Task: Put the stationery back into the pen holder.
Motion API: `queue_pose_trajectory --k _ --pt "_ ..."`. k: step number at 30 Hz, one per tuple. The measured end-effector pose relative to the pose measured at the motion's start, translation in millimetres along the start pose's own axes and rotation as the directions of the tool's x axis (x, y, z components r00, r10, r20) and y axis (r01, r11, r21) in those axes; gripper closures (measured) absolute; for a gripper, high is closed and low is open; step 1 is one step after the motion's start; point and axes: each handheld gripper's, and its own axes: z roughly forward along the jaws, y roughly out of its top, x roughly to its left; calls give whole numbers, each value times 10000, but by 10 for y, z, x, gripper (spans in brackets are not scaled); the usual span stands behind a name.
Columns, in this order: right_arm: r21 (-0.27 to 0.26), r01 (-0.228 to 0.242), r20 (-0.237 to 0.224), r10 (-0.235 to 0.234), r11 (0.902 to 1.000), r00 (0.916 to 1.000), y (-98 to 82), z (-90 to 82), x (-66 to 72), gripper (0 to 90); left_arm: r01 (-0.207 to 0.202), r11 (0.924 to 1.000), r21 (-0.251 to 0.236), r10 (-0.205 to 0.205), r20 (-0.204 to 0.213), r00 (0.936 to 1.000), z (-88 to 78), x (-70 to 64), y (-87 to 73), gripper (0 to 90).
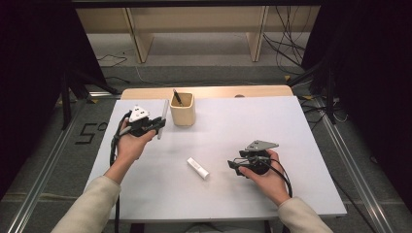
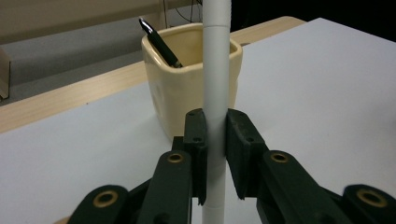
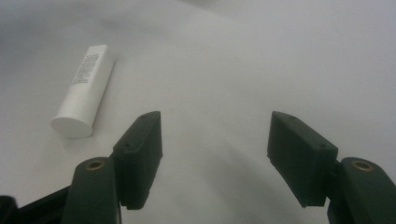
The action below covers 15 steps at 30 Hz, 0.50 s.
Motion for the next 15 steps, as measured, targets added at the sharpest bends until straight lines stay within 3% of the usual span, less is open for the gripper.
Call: queue_pose_trajectory --k 15 --pt "-6 -13 -25 13 10000 10000 0 4 -3 362 -39 9988 -482 32 -136 9999 181 30 266 788"
